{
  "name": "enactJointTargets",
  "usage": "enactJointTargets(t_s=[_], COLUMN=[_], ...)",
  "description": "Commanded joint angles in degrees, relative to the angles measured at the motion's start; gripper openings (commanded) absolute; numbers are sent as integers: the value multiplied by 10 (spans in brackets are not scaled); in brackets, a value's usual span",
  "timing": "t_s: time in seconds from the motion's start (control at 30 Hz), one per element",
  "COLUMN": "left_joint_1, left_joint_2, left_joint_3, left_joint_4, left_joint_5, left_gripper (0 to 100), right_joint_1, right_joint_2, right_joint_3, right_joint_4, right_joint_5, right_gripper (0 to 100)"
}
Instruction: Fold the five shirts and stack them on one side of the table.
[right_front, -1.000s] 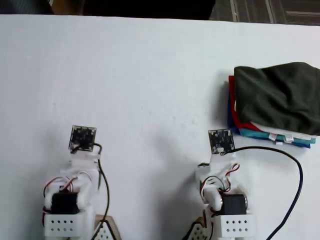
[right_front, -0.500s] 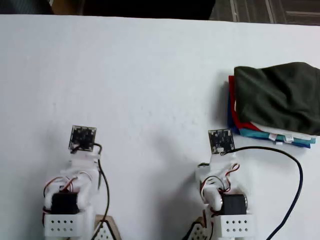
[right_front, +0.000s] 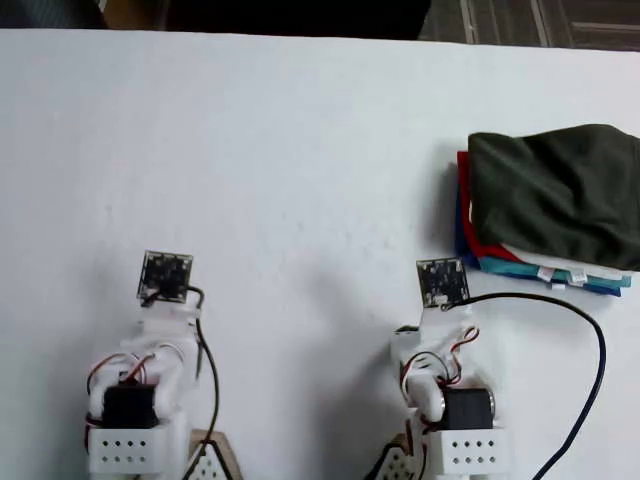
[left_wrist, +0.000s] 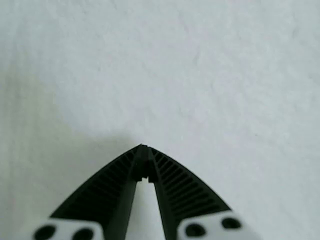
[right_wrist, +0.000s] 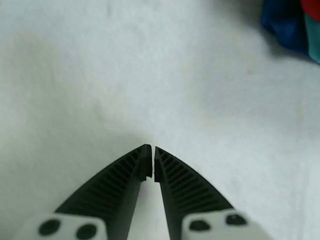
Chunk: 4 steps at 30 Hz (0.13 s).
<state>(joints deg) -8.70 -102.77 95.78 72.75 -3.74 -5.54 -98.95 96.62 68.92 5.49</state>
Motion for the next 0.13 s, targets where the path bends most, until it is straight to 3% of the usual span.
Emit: enactJointTargets(t_s=[0.0,0.1], left_joint_1=[4,4], left_joint_2=[-5,-5], left_joint_3=[13,13], left_joint_4=[3,3], left_joint_5=[4,4], left_gripper=[27,27], right_joint_1=[-3,-3], right_joint_2=[2,2], right_joint_3=[6,6], right_joint_4=[-7,-7], right_joint_5=[3,3], right_gripper=[21,21])
